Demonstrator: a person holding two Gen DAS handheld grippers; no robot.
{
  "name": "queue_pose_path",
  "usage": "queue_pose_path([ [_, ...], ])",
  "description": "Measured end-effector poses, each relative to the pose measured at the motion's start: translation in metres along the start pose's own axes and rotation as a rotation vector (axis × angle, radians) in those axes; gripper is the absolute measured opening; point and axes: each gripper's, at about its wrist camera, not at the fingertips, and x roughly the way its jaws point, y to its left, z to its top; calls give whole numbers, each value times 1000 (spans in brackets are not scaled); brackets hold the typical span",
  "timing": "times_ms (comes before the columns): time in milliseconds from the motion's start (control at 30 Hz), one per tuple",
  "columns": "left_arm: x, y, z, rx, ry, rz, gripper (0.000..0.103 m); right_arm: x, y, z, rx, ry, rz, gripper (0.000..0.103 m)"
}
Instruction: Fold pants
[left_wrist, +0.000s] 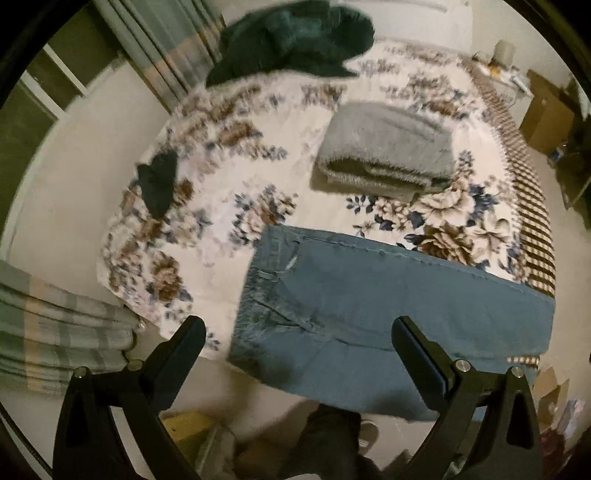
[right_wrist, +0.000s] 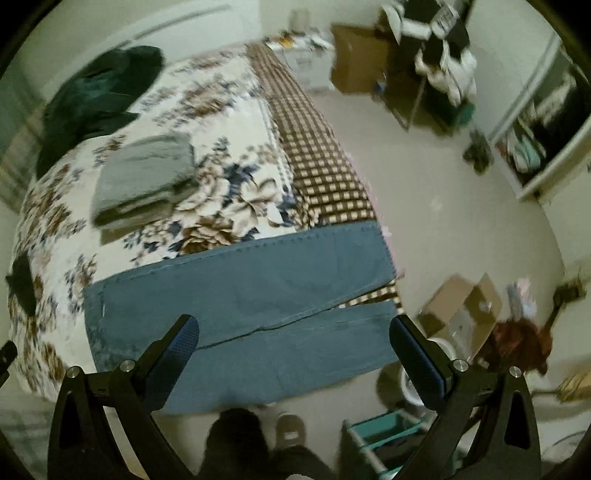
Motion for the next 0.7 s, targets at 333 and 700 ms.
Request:
queue_pose_path([
  [333, 197, -17, 85, -197, 323, -24, 103, 230, 12, 71, 283, 260, -10, 103],
  [700, 387, 0, 105, -567, 618, -37, 103, 400, -3, 77, 528, 444, -59, 103],
])
